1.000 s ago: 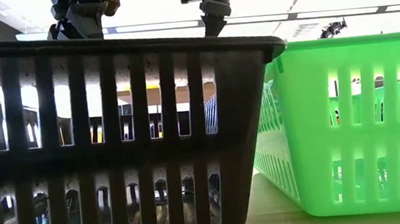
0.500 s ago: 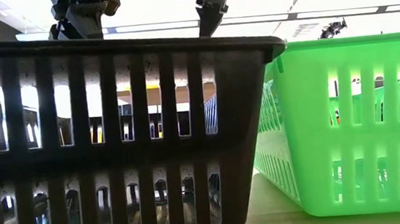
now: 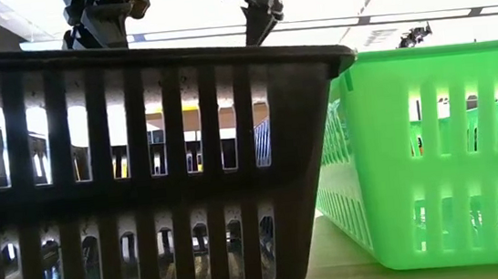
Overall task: Stack baskets on shelf by color
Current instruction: Stack the top right black bin on the other black bin on the shelf, then stack the top left yellow bin on the other yellow bin on the shelf
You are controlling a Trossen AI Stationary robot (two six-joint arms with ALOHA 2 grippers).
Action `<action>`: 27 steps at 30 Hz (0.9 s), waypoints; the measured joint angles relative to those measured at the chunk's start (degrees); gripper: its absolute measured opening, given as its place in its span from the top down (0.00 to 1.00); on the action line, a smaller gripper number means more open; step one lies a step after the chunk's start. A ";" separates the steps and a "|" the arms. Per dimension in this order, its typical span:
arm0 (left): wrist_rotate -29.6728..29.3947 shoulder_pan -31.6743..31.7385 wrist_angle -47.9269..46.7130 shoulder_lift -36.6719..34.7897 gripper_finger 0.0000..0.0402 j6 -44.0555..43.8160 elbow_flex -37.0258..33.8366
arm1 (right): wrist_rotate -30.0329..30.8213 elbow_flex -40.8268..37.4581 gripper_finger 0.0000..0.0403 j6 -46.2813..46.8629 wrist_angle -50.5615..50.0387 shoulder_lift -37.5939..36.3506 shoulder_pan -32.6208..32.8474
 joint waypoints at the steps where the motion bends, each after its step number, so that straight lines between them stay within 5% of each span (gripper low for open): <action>1: -0.02 0.00 0.00 0.00 0.67 0.00 0.00 | 0.66 -0.90 0.75 -0.05 0.22 0.00 0.05; 11: -0.09 0.00 0.00 0.00 0.67 0.18 0.00 | 2.97 -4.85 0.75 1.17 1.30 0.03 0.45; 18: -0.45 -0.40 -5.88 0.00 0.67 2.48 0.00 | 4.80 0.75 0.75 1.11 0.01 -0.02 1.78; 27: -9.17 -5.54 -13.92 -1.87 0.67 8.93 -3.58 | 4.91 8.07 0.76 1.02 -4.62 -0.11 2.05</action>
